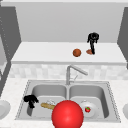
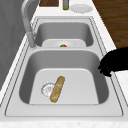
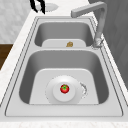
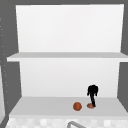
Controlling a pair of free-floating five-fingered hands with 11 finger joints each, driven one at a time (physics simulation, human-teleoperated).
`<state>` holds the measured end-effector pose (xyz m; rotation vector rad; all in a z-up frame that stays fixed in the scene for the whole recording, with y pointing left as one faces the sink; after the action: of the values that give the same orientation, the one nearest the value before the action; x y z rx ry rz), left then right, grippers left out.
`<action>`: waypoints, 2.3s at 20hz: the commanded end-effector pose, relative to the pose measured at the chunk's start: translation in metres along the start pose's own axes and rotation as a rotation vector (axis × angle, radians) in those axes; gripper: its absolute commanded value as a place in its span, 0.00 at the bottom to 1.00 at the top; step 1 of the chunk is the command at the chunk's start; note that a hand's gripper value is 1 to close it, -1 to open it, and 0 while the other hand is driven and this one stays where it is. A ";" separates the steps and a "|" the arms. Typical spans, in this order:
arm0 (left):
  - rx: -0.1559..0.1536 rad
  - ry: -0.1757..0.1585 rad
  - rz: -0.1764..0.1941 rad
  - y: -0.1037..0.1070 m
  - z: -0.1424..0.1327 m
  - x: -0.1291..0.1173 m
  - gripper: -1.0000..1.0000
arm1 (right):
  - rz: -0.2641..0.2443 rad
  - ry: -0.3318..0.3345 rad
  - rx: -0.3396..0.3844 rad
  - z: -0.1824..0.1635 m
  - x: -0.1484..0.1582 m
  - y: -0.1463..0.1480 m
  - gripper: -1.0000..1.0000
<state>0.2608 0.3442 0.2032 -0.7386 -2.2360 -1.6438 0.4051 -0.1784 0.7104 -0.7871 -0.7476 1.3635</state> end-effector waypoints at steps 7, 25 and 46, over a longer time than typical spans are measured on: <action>0.000 0.000 0.000 0.000 0.000 0.000 0.50 | 0.040 -0.044 0.080 -0.080 -0.009 0.014 0.00; 0.000 0.000 0.000 0.000 0.000 0.000 0.50 | 0.064 -0.102 0.065 -0.194 -0.009 0.030 0.00; 0.000 0.000 0.000 0.000 0.000 0.000 0.50 | -0.077 -0.162 -0.105 -0.183 -0.029 0.014 1.00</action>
<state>0.2608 0.3442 0.2032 -0.7386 -2.2360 -1.6438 0.5547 -0.2129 0.6072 -0.7356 -0.9496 1.2845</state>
